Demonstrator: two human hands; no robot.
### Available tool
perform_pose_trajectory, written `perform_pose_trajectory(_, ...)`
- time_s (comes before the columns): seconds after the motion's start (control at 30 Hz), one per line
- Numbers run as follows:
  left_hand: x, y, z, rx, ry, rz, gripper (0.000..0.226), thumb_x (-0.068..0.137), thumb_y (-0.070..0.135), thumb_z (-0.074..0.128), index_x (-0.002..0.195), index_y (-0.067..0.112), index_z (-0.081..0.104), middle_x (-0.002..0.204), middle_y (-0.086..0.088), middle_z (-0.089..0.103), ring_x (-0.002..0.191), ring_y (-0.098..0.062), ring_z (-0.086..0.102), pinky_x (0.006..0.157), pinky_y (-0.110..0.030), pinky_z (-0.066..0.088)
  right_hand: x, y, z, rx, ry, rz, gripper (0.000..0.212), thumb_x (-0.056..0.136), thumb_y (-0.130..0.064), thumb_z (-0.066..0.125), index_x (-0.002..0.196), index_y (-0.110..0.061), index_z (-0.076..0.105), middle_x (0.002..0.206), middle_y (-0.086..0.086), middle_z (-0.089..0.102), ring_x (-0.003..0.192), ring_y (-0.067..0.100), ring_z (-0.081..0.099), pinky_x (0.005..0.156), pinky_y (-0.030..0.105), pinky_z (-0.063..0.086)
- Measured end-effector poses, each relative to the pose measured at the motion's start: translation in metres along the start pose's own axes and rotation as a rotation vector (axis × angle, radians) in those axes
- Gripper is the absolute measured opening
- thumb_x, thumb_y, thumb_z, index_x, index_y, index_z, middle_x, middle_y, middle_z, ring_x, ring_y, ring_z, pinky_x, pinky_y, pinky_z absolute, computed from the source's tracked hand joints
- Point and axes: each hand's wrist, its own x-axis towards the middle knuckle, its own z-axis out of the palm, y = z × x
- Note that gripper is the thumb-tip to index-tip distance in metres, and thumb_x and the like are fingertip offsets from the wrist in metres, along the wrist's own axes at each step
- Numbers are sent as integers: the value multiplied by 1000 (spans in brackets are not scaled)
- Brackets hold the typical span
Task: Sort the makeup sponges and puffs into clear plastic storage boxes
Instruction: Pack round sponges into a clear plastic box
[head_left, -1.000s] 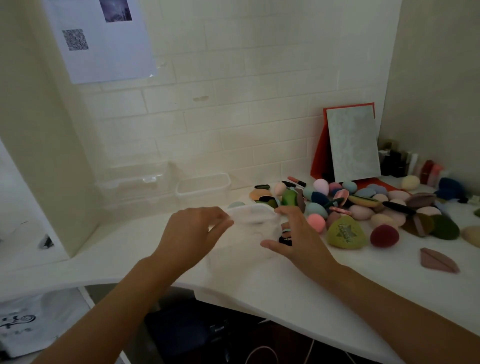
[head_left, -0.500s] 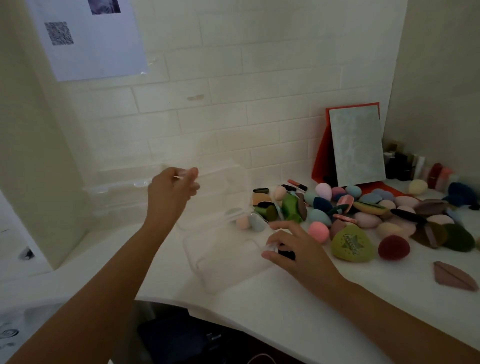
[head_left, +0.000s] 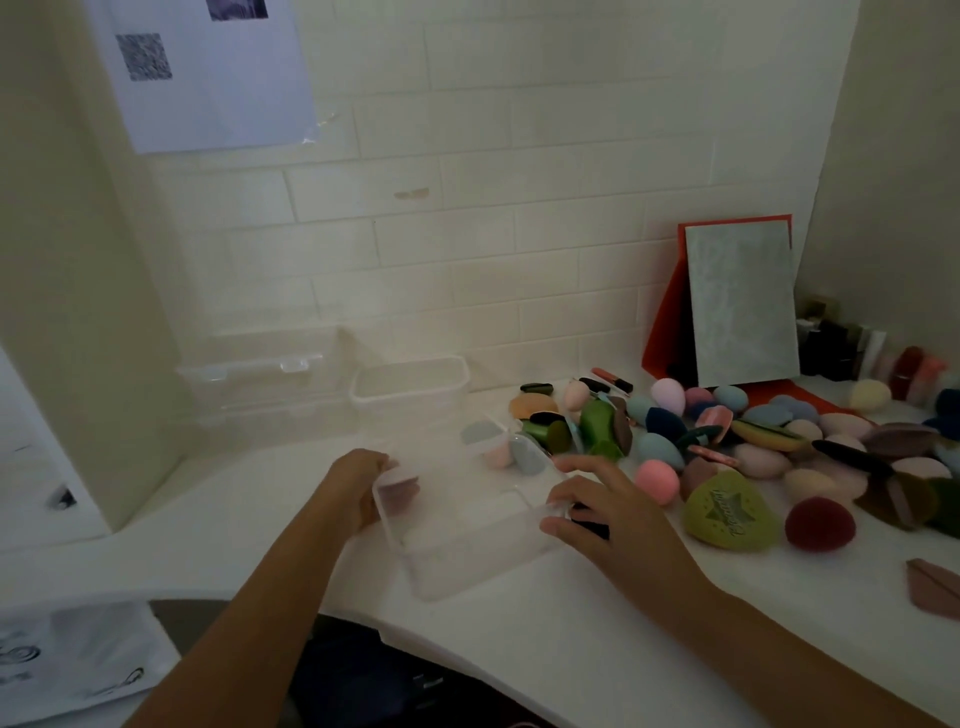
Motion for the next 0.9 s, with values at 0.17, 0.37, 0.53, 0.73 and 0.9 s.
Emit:
perform_pose_trajectory(0.17, -8, -10, 4, -208, -22, 139, 13, 90, 13, 53, 83, 5, 59, 74, -17, 64, 47, -21, 64, 57, -31, 53, 2, -1, -8, -107, -10, -4, 18, 88, -45, 57, 105, -43, 53, 119, -39, 35, 105, -19, 44, 83, 3, 38)
perform_pose_trajectory(0.37, -15, -28, -3, -132, -26, 375, 16, 91, 25, 55, 98, 11, 59, 73, -12, 72, 72, -26, 68, 61, -32, 54, 12, 23, -39, -555, 188, 215, 31, 96, -30, 43, 125, -22, 53, 122, -5, 55, 108, 11, 50, 93, 27, 42)
perform_pose_trajectory(0.53, -26, -31, -5, -120, -21, 466, 15, 93, 21, 53, 104, 13, 60, 78, -11, 72, 74, -23, 67, 57, -27, 56, 5, 33, -53, -977, 57, 447, 39, 92, -47, 45, 118, -20, 57, 118, 4, 56, 107, 20, 48, 88, 31, 40)
perform_pose_trajectory(0.73, -34, -30, -7, -150, -9, 466, 23, 92, 23, 53, 110, 9, 58, 87, -15, 70, 80, -30, 65, 58, -27, 55, 11, 21, -55, -600, 137, 473, 33, 85, -31, 63, 113, -18, 53, 109, 2, 59, 94, 17, 53, 78, 30, 43)
perform_pose_trajectory(0.9, -35, -30, -8, -165, -31, 491, 25, 91, 25, 54, 110, 9, 59, 85, -15, 70, 77, -27, 66, 54, -23, 56, 31, -27, -55, 58, 261, 345, 44, 82, -14, 70, 122, -21, 52, 104, -5, 57, 83, 5, 58, 71, 23, 49)
